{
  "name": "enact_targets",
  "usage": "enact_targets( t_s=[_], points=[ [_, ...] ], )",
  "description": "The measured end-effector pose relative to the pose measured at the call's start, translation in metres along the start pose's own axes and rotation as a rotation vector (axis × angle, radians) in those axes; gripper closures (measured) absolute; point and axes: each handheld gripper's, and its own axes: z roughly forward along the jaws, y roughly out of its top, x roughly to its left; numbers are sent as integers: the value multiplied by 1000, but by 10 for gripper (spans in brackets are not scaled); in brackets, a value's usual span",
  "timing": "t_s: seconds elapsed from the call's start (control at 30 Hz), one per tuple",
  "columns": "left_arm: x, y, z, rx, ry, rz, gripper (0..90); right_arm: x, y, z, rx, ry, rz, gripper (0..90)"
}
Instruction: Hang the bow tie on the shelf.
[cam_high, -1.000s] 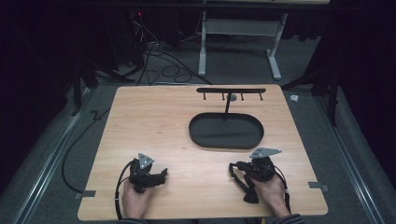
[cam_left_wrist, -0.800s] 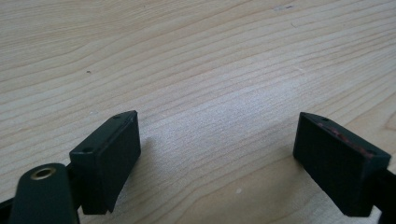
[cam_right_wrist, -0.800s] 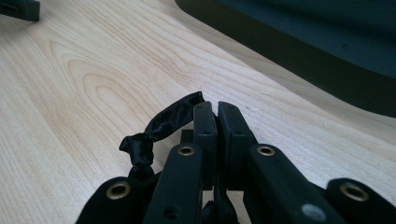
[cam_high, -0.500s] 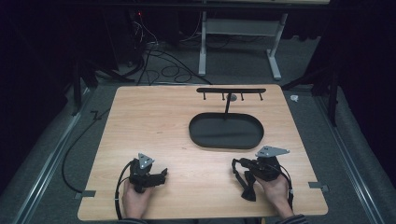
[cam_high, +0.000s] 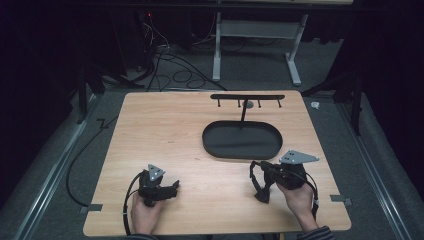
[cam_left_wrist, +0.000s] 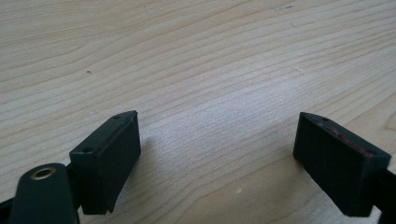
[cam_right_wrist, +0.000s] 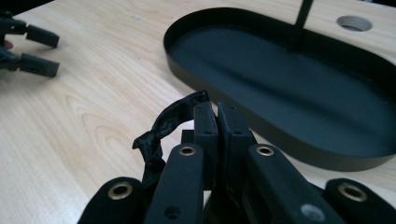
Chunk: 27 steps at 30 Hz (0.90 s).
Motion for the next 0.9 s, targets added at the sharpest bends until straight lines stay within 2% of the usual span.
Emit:
enact_targets(
  t_s=[0.27, 0.9],
  points=[
    [0, 0, 0, 0, 0, 0, 153, -10, 6, -1, -10, -1, 31, 887],
    [0, 0, 0, 0, 0, 0, 153, -30, 39, -12, -59, -61, 51, 887]
  ],
)
